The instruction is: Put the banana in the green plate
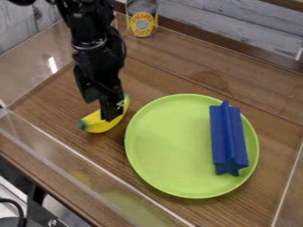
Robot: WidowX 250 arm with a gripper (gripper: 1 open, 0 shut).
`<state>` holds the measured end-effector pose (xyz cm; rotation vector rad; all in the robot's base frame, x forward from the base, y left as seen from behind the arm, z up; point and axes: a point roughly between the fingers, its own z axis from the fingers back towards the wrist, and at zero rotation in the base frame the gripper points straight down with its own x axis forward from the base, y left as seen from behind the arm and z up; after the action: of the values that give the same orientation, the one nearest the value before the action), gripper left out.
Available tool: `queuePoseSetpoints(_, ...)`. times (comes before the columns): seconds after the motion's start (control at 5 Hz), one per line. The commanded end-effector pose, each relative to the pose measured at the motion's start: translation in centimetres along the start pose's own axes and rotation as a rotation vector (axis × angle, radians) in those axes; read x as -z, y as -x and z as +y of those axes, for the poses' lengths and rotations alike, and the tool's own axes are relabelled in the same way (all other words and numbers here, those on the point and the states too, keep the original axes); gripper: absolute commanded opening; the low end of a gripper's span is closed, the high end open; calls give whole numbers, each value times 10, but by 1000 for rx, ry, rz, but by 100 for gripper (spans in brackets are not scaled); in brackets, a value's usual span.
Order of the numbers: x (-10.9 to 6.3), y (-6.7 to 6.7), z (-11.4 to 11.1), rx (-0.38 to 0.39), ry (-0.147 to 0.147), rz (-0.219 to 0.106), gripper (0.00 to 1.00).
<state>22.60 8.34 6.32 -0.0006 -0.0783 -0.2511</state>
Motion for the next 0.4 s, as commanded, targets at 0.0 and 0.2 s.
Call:
queuePoseSetpoints(0.0,4,-3,5,-1,-7,-32,100)
queuePoseSetpoints(0.2,11,-2,7,3,-2,-47,100)
